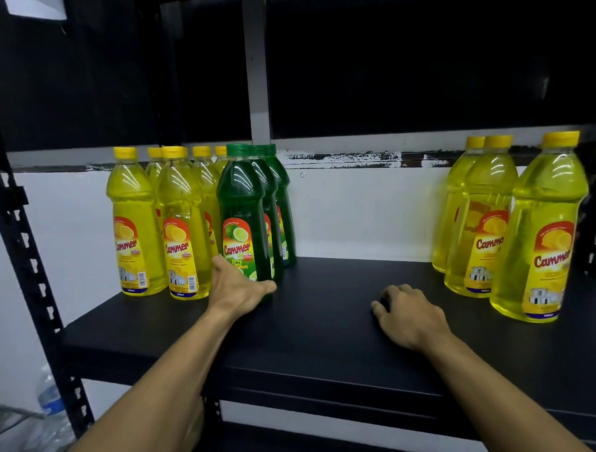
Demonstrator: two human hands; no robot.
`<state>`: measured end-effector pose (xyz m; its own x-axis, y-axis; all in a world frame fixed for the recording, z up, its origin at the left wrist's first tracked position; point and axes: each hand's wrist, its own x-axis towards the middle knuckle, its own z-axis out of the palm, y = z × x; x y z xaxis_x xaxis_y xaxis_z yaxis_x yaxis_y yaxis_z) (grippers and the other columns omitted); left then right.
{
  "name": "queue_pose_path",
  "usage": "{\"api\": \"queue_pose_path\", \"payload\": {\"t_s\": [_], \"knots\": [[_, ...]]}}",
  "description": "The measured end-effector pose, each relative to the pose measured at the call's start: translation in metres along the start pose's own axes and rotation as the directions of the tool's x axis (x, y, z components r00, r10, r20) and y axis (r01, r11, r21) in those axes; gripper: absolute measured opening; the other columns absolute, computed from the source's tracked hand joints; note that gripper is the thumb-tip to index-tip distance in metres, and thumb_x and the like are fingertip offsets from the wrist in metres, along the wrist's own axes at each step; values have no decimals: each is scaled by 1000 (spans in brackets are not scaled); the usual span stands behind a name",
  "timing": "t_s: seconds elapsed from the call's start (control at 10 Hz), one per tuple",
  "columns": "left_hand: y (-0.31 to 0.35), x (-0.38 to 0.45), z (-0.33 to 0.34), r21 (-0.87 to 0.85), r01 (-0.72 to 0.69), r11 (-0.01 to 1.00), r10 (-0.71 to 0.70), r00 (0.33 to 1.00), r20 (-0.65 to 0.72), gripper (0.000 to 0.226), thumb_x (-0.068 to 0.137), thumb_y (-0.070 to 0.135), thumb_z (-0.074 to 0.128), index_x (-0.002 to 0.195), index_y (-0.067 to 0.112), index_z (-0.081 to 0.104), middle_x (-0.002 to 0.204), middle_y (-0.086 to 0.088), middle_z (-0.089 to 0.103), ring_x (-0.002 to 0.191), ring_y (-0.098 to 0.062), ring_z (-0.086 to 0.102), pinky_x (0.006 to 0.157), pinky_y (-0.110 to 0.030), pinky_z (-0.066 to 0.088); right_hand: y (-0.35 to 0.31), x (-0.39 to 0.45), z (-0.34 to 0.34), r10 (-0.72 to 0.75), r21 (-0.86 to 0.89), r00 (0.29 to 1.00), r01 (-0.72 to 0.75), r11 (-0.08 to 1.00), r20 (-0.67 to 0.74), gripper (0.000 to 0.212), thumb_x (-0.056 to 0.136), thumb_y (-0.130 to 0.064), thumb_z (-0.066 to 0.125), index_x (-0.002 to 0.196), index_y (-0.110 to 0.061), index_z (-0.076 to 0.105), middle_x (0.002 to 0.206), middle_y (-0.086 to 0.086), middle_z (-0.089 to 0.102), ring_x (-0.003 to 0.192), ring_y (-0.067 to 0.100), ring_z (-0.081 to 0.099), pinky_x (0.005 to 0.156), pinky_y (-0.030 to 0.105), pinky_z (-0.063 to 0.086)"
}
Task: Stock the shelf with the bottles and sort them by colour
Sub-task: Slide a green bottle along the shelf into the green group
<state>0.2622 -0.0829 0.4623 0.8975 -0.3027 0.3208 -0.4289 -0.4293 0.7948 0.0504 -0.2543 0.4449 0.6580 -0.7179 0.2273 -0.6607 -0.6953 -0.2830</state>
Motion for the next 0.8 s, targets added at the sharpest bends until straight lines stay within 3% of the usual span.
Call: {"api": "queue_pose_path", "payload": {"t_s": [0.8], "knots": [[-4,-4,7,-34,-8,999,6,999,-48,89,61,30,89,124,9,28,115,-7,48,100,-25,55,77,-37,52,0,-2,-2,2,0,1000,-2,1000,4,42,98,-47,38,127,-19,52,132,4,49,126,24,43,96,41,41]]}}
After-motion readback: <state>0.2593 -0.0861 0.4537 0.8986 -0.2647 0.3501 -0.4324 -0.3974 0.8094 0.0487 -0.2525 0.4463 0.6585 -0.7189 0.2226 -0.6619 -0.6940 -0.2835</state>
